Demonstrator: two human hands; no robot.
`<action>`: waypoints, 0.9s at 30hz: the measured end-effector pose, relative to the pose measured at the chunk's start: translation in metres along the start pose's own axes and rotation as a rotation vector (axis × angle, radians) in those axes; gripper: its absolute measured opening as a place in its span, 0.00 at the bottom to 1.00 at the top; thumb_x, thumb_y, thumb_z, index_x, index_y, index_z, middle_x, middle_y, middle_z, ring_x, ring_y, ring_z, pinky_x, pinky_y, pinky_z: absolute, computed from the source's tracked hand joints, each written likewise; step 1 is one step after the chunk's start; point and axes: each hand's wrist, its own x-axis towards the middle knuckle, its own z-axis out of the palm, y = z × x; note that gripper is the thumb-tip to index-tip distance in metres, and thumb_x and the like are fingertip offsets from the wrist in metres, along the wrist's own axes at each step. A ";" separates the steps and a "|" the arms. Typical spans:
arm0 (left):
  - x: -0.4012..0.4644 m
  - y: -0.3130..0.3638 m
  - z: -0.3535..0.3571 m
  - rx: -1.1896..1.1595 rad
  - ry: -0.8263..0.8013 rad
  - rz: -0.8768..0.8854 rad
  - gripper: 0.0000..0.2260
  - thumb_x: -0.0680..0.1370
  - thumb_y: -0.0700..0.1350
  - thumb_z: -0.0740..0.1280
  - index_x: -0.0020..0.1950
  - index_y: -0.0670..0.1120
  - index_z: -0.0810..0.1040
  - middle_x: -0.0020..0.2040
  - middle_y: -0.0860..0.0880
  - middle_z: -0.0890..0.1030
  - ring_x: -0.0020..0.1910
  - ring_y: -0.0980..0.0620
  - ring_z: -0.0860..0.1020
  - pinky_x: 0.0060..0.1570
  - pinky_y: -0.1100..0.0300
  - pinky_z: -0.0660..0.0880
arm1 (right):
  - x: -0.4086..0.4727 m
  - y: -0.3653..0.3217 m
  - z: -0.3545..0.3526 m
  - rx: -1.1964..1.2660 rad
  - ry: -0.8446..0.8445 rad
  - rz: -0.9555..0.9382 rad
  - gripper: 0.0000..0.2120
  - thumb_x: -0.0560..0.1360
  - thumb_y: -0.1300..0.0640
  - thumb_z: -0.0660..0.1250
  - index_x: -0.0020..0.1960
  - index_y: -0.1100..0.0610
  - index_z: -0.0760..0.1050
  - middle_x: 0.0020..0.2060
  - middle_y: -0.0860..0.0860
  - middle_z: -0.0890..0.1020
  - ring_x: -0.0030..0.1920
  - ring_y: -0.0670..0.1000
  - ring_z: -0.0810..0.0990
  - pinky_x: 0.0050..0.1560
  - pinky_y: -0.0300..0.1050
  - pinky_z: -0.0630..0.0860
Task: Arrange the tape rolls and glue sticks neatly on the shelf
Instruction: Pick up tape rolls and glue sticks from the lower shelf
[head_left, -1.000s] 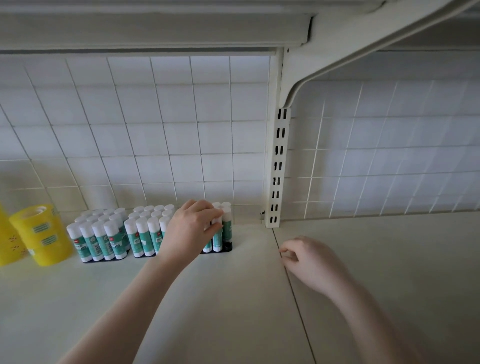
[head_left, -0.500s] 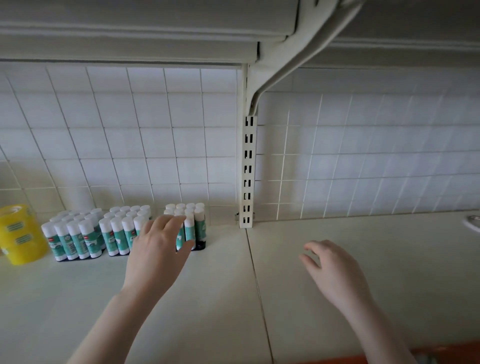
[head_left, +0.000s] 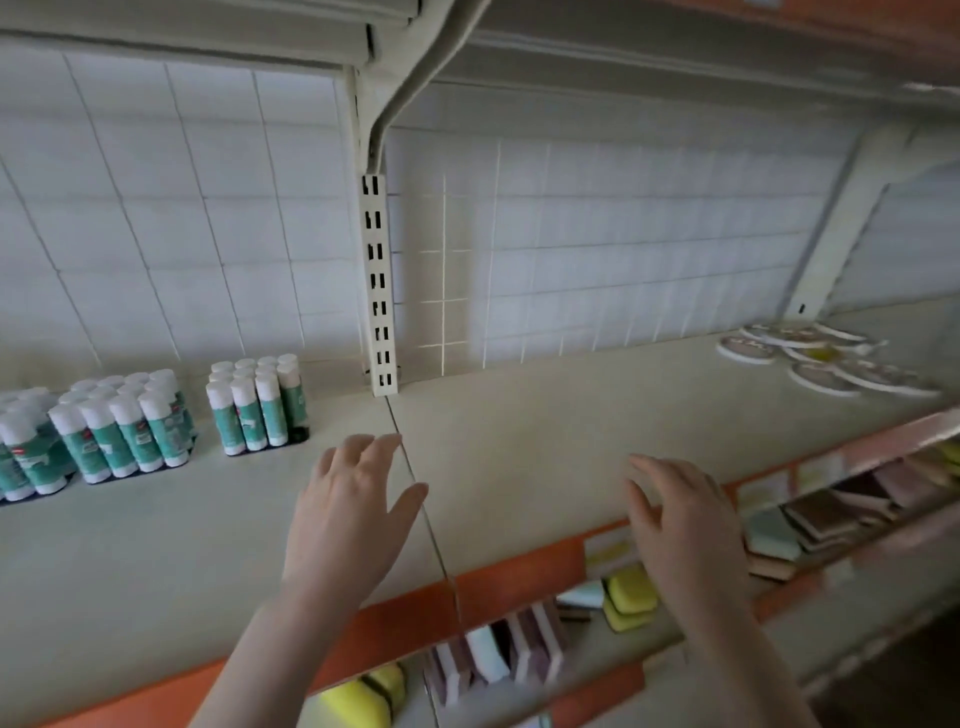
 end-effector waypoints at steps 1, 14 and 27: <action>-0.001 0.005 0.002 -0.011 -0.008 0.005 0.24 0.76 0.55 0.65 0.70 0.49 0.68 0.66 0.50 0.71 0.66 0.48 0.67 0.62 0.54 0.66 | -0.001 0.005 -0.002 0.001 -0.002 0.010 0.08 0.71 0.60 0.69 0.48 0.61 0.80 0.41 0.57 0.82 0.40 0.62 0.80 0.42 0.55 0.79; 0.023 0.210 0.104 -0.141 -0.025 0.129 0.21 0.75 0.51 0.68 0.66 0.48 0.73 0.63 0.49 0.74 0.62 0.47 0.70 0.60 0.56 0.66 | 0.010 0.219 -0.086 -0.013 0.037 0.202 0.07 0.70 0.63 0.72 0.48 0.59 0.80 0.42 0.54 0.81 0.42 0.58 0.79 0.43 0.49 0.75; 0.071 0.401 0.228 -0.151 -0.082 0.109 0.21 0.77 0.53 0.64 0.69 0.52 0.68 0.65 0.53 0.70 0.64 0.52 0.67 0.59 0.60 0.65 | 0.075 0.432 -0.103 0.050 -0.045 0.297 0.11 0.73 0.59 0.67 0.55 0.57 0.80 0.48 0.52 0.81 0.48 0.54 0.79 0.46 0.52 0.78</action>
